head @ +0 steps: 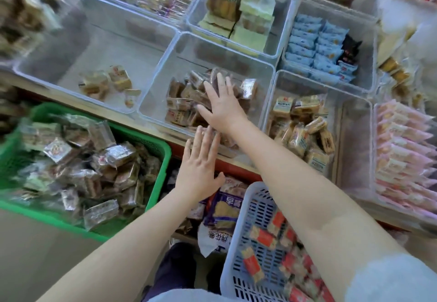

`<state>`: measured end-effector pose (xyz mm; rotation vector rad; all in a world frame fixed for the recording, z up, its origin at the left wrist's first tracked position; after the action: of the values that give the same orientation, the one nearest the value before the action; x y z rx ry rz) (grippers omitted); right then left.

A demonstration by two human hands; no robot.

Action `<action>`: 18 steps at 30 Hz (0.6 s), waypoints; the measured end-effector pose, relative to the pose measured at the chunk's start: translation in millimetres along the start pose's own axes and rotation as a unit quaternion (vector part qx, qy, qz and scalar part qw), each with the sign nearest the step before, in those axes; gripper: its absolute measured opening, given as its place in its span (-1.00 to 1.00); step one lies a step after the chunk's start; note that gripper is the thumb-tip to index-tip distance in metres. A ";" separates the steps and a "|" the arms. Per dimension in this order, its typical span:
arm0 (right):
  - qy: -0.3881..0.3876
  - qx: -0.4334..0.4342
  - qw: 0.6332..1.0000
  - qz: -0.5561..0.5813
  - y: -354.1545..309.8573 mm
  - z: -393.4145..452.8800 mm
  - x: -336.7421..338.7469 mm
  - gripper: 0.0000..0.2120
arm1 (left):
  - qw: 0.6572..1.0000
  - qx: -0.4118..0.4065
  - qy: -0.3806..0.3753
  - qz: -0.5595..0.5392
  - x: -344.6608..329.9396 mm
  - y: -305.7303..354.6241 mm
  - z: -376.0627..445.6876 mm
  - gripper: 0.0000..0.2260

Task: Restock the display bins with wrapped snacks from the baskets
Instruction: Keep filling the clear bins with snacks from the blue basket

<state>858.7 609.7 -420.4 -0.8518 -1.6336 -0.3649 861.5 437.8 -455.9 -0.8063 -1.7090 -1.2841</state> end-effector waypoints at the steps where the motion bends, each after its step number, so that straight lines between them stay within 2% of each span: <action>1: 0.008 -0.002 1.000 -0.028 4.6 -0.7 -3.8 -0.33 | 1.000 -0.007 0.008 -0.004 -0.6 -1.1 0.2 -0.09; 4: -0.005 -0.058 0.995 -0.075 25.2 -2.0 -4.2 -0.34 | 1.000 -0.021 0.007 -0.008 -0.9 -2.7 1.3 -0.09; 9: -0.031 -0.073 0.993 0.093 13.6 -13.8 3.5 -0.49 | 1.000 -0.022 -0.015 -0.005 0.4 -2.3 1.5 -0.07; 14: -0.047 -0.081 0.987 0.127 30.1 -51.5 15.0 -0.56 | 0.999 -0.010 -0.042 0.002 6.2 0.6 2.0 -0.05; 18: 0.026 -0.108 0.984 0.138 21.6 -96.0 25.4 -0.63 | 0.999 0.000 -0.053 -0.001 13.8 1.9 0.1 -0.07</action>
<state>941.5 570.2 -376.7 -1.2084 -1.4207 -0.3697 856.9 438.6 -442.8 -0.8869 -1.7947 -1.2620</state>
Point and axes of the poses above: each hand's wrist, its own z-axis towards the middle knuckle, its own x-axis out of the back of the hand, y = z × x, the point moved 4 cm from there along z, towards the middle knuckle, and after that the axes turned 8 degrees about -z, right-handed, at the moved point
